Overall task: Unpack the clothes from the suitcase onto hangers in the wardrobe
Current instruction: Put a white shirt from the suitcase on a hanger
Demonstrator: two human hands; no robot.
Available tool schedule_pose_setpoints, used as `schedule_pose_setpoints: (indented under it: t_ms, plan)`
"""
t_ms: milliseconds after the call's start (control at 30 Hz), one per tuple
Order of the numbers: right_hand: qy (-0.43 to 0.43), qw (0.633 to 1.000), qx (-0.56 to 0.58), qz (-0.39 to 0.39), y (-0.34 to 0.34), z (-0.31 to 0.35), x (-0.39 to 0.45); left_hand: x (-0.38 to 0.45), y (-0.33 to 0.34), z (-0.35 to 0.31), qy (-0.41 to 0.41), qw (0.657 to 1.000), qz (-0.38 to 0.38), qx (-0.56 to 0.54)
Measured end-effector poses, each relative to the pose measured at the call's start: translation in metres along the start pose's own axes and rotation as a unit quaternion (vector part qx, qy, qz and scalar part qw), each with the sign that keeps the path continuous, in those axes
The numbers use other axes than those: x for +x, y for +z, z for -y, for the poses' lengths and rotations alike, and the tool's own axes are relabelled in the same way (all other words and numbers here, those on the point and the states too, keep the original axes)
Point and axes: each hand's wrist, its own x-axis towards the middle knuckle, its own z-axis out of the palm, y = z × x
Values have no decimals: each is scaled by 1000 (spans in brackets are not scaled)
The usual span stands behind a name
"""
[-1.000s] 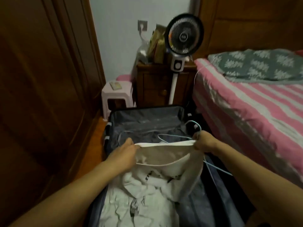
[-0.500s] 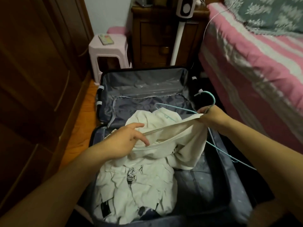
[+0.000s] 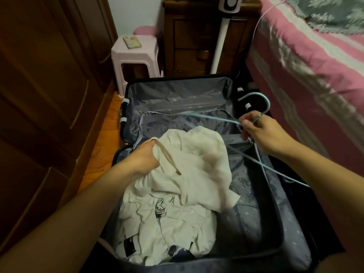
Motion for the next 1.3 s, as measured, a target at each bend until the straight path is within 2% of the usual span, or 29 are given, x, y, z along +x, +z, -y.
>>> schedule_pose_setpoints:
  t_ms: [100, 167, 267, 333, 400, 467, 500, 600, 667, 700, 767, 833, 867, 933, 967, 1033, 1100, 1167, 1233, 1300]
  plan:
    - [-31, 999, 14, 17, 2, 30, -16, 11, 6, 5, -21, 999, -28, -4]
    - [-40, 997, -50, 34, 9, 37, -21, 12, 9, 0, -22, 999, -40, 21]
    - [-64, 991, -111, 50, 24, 42, -28, -3, 17, -29, 52, 994, -67, 74]
    - [-76, 994, -70, 44, 34, 46, -31, -28, 31, -61, 162, 984, -70, 37]
    - [-75, 996, -8, 46, 45, 45, -30, -54, 44, -85, 263, 964, -30, -23]
    - [-51, 994, 95, 19, 52, 39, -29, -66, 44, -83, 302, 946, -19, -117]
    - [-32, 988, 153, -3, 53, 33, -28, -65, 36, -75, 312, 936, -65, -150]
    - [-11, 964, 259, -66, 45, 27, -26, -46, -5, -34, 283, 906, -288, -123]
    - [-7, 950, 301, -87, 36, 30, -25, -35, -29, -16, 191, 912, -341, -125]
    - [-7, 946, 309, -97, 33, 31, -24, -33, -33, -11, 129, 922, -332, -153]
    - [-2, 941, 315, -120, 30, 33, -20, -30, -30, -5, 26, 933, -258, -248]
    - [6, 940, 310, -142, 31, 33, -18, -29, -20, -6, -10, 924, -216, -316]
    - [11, 940, 307, -152, 32, 32, -17, -29, -15, -7, -8, 923, -222, -315]
    - [28, 933, 314, -171, 30, 32, -17, -33, -16, -11, 19, 936, -271, -225]
    - [30, 932, 316, -173, 29, 31, -16, -33, -23, -12, 41, 933, -313, -174]
    - [4, 946, 293, -141, 27, 35, -16, -30, -43, -7, 67, 916, -361, -159]
    - [-30, 955, 280, -92, 30, 42, -19, -24, -65, 3, 80, 929, -318, -173]
    - [-43, 950, 301, -70, 37, 46, -22, -23, -72, 11, 63, 960, -248, -112]
    - [-45, 946, 311, -76, 44, 48, -23, -25, -72, 23, 29, 972, -229, -41]
    - [-28, 945, 307, -105, 46, 46, -23, -30, -71, 33, -11, 977, -212, -13]
